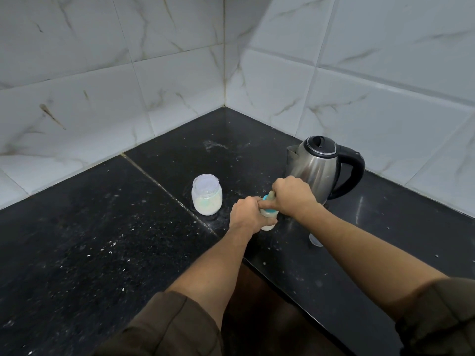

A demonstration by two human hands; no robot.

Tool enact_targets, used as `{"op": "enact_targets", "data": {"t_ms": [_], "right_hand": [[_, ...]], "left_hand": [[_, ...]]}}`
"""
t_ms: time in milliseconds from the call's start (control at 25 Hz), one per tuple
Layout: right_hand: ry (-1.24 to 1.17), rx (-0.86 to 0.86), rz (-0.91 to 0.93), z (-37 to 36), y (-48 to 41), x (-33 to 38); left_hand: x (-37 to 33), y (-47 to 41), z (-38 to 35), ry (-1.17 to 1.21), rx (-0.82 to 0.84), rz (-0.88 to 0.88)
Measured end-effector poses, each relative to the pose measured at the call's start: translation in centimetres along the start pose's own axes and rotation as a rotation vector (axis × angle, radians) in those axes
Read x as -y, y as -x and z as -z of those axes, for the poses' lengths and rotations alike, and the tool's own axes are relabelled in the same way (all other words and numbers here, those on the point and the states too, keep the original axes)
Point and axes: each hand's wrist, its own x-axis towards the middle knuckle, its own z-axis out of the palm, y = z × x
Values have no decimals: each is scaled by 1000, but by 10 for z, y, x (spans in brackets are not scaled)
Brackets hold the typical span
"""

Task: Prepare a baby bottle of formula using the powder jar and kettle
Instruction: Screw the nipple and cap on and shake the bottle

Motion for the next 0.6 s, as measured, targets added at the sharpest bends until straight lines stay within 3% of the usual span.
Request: {"op": "enact_targets", "data": {"t_ms": [280,440,600], "right_hand": [[-86,174,178,11,-3,-15],[-118,113,75,2,-1,-15],[9,44,-20,0,2,-10]], "left_hand": [[1,-3,1,-8,34,-1],[0,-1,1,-10,30,0],[1,1,1,-16,13,-7]]}}
